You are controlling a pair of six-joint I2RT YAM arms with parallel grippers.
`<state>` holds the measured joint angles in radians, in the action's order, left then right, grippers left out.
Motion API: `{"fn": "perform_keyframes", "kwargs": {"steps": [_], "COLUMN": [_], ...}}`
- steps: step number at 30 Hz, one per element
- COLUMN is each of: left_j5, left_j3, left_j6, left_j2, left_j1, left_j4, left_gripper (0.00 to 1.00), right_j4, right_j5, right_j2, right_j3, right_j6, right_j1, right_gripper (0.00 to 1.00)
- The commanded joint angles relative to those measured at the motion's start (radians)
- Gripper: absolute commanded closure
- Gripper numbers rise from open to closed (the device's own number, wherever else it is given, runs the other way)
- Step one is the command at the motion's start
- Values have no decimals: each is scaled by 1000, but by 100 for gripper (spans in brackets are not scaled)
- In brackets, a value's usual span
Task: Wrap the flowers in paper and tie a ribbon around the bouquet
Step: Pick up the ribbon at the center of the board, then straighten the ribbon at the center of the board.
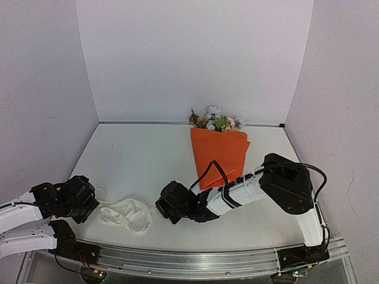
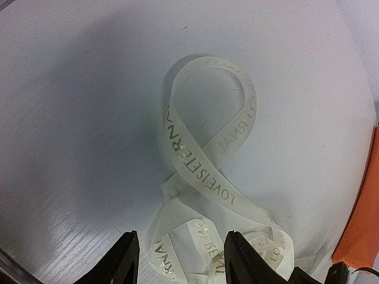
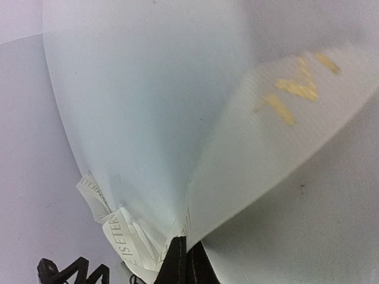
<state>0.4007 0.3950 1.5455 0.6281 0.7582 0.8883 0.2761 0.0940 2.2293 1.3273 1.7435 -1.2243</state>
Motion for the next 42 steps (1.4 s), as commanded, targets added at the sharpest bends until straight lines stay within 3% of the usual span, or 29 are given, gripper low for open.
{"fn": "perform_keyframes", "kwargs": {"steps": [1, 6, 8, 12, 15, 21, 30, 33, 38, 42], "left_j5": [78, 20, -50, -171, -197, -249, -166, -170, -221, -182], "left_j3": [-7, 23, 23, 20, 45, 75, 45, 47, 71, 201], "left_j6": [12, -111, -165, -258, -328, -385, -328, -326, -367, -456], "left_j2": [55, 184, 220, 286, 330, 450, 470, 516, 594, 536], "left_j1": [-12, -70, -127, -267, -328, -347, -349, -350, -361, -389], "left_j4": [-52, -197, -265, -383, -408, -449, -403, -434, -541, -517], "left_gripper": [48, 42, 41, 39, 40, 42, 51, 61, 97, 100], "right_j4": [-65, -219, -349, -423, -451, -457, -471, -476, -481, -517], "right_j5": [40, 58, 65, 72, 68, 68, 93, 117, 133, 172], "right_j2": [-111, -199, -223, -271, -287, -308, -341, -372, -469, -622], "right_j3": [-11, 73, 145, 175, 184, 185, 165, 140, 51, -46], "right_j6": [-168, -377, -504, -638, -687, -720, -744, -754, -764, -789], "right_j1": [5, 5, 5, 4, 3, 3, 3, 7, 45, 124], "right_gripper": [100, 100, 100, 100, 100, 100, 100, 100, 100, 100]}}
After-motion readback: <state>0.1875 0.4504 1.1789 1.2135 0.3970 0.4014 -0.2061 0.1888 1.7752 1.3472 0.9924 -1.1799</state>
